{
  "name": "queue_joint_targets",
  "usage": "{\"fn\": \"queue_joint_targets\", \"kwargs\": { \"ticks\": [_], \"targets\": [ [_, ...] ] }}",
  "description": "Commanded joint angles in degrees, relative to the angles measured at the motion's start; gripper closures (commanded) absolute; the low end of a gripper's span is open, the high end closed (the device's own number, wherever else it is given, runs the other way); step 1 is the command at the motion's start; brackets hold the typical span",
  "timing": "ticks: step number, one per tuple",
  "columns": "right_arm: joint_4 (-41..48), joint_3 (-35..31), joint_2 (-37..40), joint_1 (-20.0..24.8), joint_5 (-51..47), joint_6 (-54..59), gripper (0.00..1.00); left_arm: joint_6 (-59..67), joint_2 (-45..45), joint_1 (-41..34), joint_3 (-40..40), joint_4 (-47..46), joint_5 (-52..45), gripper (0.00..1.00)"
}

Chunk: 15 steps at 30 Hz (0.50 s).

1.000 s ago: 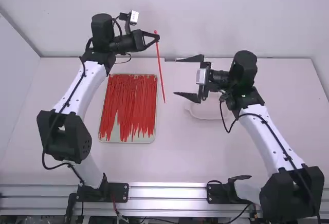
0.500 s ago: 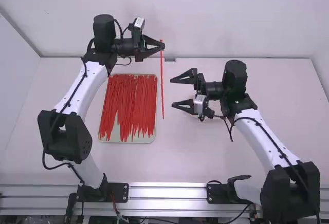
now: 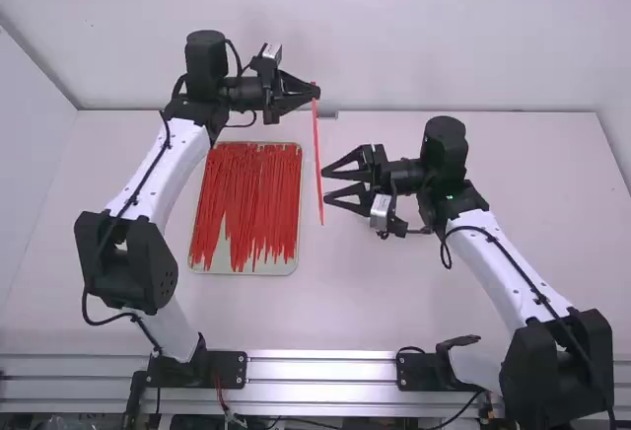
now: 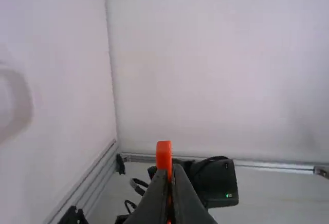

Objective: Fasten the cable tie

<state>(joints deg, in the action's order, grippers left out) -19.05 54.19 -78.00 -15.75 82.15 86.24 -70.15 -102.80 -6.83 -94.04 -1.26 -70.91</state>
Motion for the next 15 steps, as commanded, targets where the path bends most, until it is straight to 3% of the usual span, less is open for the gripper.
{"fn": "queue_joint_targets", "kwargs": {
  "ticks": [1, 15],
  "targets": [
    [0.04, -0.28, 0.44, 0.0, 1.51, 2.43, 0.41, -1.03, 0.59, -1.18, 0.37, 0.17, -0.02, 0.98],
    [-0.13, -0.28, 0.44, -0.02, 2.56, 2.75, 0.66, 0.96, 0.59, -2.21, 0.37, -0.22, 0.24, 0.98]
  ]
}}
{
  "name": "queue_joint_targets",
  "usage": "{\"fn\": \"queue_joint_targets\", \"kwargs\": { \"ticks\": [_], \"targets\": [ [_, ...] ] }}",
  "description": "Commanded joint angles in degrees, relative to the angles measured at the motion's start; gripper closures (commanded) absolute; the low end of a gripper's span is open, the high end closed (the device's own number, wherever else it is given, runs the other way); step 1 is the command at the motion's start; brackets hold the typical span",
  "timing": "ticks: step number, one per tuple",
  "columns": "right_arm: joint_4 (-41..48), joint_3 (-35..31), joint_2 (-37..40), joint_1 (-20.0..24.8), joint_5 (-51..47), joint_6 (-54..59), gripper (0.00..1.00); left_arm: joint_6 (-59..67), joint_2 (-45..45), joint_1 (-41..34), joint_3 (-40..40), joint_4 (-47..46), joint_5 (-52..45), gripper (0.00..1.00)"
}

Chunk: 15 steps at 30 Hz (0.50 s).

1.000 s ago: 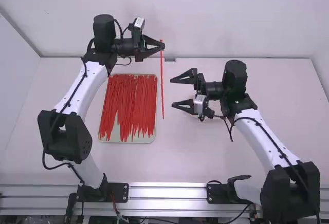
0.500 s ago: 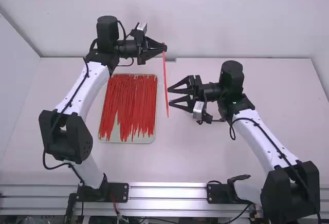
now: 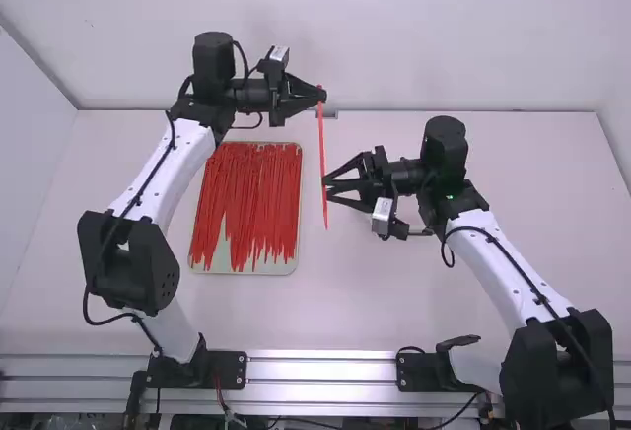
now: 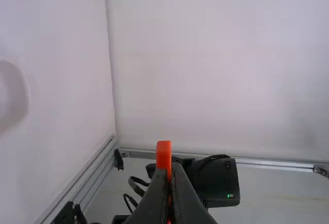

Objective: Fasten the cable tie

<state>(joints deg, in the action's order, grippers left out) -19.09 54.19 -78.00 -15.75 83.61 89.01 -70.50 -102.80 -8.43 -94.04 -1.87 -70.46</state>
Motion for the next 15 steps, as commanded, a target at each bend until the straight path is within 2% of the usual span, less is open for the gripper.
{"fn": "queue_joint_targets", "kwargs": {
  "ticks": [1, 13, 14, 15],
  "targets": [
    [-0.17, -0.28, 0.44, -0.02, 1.62, -0.04, 0.67, 1.31, 0.59, -0.7, 0.37, 0.33, 0.31, 0.98],
    [0.07, -0.28, 0.44, -0.02, 2.34, -0.02, 0.87, 1.9, 0.59, -0.96, 0.37, 0.31, 2.38, 0.98],
    [0.04, -0.28, 0.44, -0.07, 2.34, -0.09, 0.98, 1.92, 0.59, -0.96, 0.37, 0.35, 2.4, 0.98],
    [0.04, -0.28, 0.44, -0.04, 2.34, -0.04, 1.0, 1.92, 0.59, -0.94, 0.37, 0.33, 2.43, 0.98]
  ]
}}
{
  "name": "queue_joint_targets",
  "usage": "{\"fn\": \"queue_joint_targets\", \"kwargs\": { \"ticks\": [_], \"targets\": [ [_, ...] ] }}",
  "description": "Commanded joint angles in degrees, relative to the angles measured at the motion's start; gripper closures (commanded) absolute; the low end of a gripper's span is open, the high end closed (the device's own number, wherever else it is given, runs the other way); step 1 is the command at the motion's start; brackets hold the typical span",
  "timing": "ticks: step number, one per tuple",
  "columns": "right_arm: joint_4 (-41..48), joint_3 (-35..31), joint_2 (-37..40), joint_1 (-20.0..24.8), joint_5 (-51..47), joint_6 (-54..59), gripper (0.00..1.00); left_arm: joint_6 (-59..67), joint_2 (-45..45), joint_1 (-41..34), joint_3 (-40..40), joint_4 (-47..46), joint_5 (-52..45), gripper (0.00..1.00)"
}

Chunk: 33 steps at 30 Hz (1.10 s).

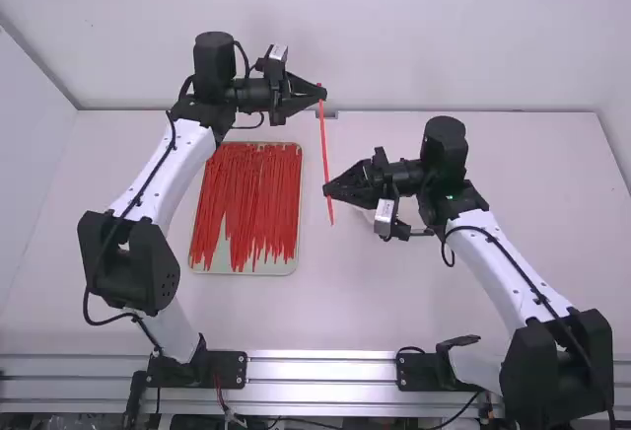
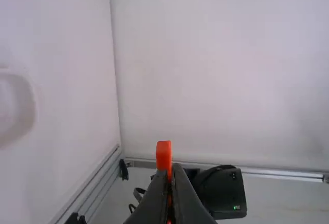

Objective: Fasten the cable tie

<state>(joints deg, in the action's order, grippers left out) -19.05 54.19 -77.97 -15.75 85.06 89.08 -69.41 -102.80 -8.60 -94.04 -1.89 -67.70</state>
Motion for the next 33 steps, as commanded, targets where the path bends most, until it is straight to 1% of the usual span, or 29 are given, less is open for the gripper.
{"fn": "queue_joint_targets", "kwargs": {
  "ticks": [1, 7, 11, 15, 16, 18, 20, 24, 26, 28, 31, 32, 33],
  "targets": [
    [-0.04, -0.28, 0.42, 0.09, 0.87, -0.09, 1.0, 0.85, 0.59, -0.74, 0.37, 0.35, -0.39, 0.98],
    [0.0, -0.28, 0.42, 0.2, 0.87, -1.2, 1.0, 4.24, 0.59, -0.74, 0.37, 0.11, -0.59, 0.98],
    [-0.44, -0.26, 0.42, 0.42, 0.87, -6.95, 1.0, 9.44, 0.59, -0.76, 0.37, -0.07, -0.37, 0.98],
    [-0.44, -0.26, 0.42, -0.22, 0.85, -16.57, 1.0, 19.19, 0.59, -0.76, 0.37, -0.13, -0.37, 0.98],
    [-0.63, -0.26, 0.42, -0.48, 0.81, -20.41, 1.0, 23.82, 0.59, -0.76, 0.37, -0.81, -0.61, 0.98],
    [-0.55, -0.26, 0.42, -0.5, 1.22, -25.51, 1.0, 28.81, 0.59, -0.72, 0.42, -1.62, -0.9, 0.98],
    [-0.66, -0.26, 0.42, -0.46, 1.97, -33.86, 1.0, 35.15, 0.59, -0.76, 0.72, -2.84, -2.36, 0.98],
    [-0.9, -0.26, 0.42, 0.35, 1.73, -47.84, 1.0, 45.48, 0.59, -1.07, 1.77, -4.28, -3.65, 0.98],
    [-1.86, -0.26, 0.42, 1.09, 1.42, -51.36, 1.0, 50.64, 0.59, -1.68, 2.64, -4.09, -3.63, 0.98],
    [-2.14, -0.26, 0.42, 1.7, 0.35, -54.64, 1.0, 53.53, 0.59, -2.1, 3.56, -3.08, -3.58, 0.98],
    [-4.81, -0.26, 0.42, 1.84, -2.47, -59.47, 1.0, 53.99, 0.59, -2.23, 5.03, 0.0, -3.63, 0.98],
    [-6.29, -0.26, 0.42, 1.64, -2.62, -61.22, 1.0, 53.86, 0.59, -2.36, 5.29, 0.7, -3.65, 0.98],
    [-9.88, -0.26, 0.42, 1.01, -2.69, -65.9, 1.0, 53.83, 0.59, -2.64, 5.46, 1.68, -3.65, 0.98]
  ]
}}
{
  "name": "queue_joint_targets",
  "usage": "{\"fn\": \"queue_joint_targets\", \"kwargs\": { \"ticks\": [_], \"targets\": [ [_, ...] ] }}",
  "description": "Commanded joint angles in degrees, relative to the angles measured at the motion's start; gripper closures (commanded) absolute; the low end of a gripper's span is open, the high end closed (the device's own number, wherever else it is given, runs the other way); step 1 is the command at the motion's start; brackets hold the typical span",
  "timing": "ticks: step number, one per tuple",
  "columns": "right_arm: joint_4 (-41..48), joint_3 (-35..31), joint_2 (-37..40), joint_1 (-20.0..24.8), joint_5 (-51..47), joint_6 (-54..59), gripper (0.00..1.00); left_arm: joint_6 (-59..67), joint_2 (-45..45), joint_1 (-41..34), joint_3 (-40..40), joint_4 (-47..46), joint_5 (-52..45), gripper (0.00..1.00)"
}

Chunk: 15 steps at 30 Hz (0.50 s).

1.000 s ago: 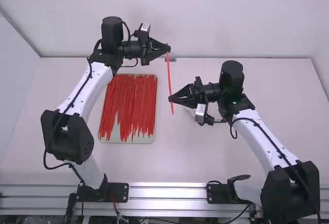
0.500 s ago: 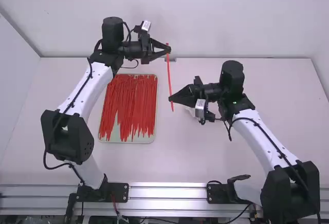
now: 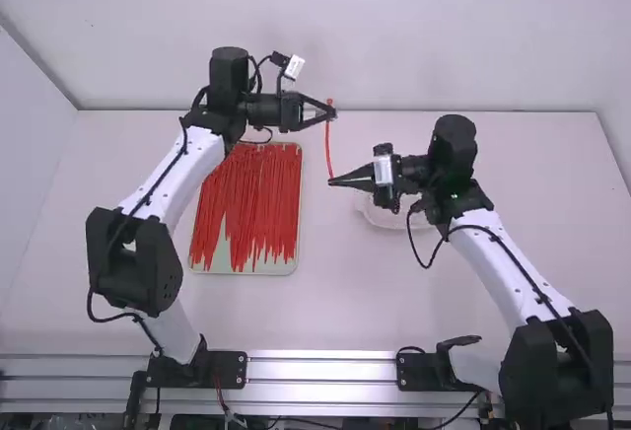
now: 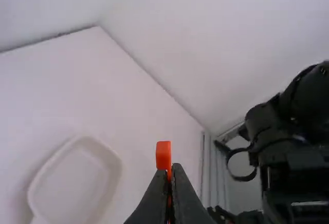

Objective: Fasten the cable tie

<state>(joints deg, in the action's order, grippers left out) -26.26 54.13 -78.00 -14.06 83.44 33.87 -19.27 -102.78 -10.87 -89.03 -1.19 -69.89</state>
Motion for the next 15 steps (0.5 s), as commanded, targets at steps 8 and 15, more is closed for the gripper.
{"fn": "queue_joint_targets", "kwargs": {
  "ticks": [8, 15],
  "targets": [
    [-15.67, -0.2, 0.42, -2.99, 4.04, -19.1, 1.0, 3.65, 0.57, -0.37, 0.52, 7.21, -6.84, 0.98],
    [-21.79, 0.9, 0.44, -2.67, -9.6, -43.39, 1.0, 10.23, 0.57, -0.39, 0.57, 7.06, -7.52, 0.98]
  ]
}}
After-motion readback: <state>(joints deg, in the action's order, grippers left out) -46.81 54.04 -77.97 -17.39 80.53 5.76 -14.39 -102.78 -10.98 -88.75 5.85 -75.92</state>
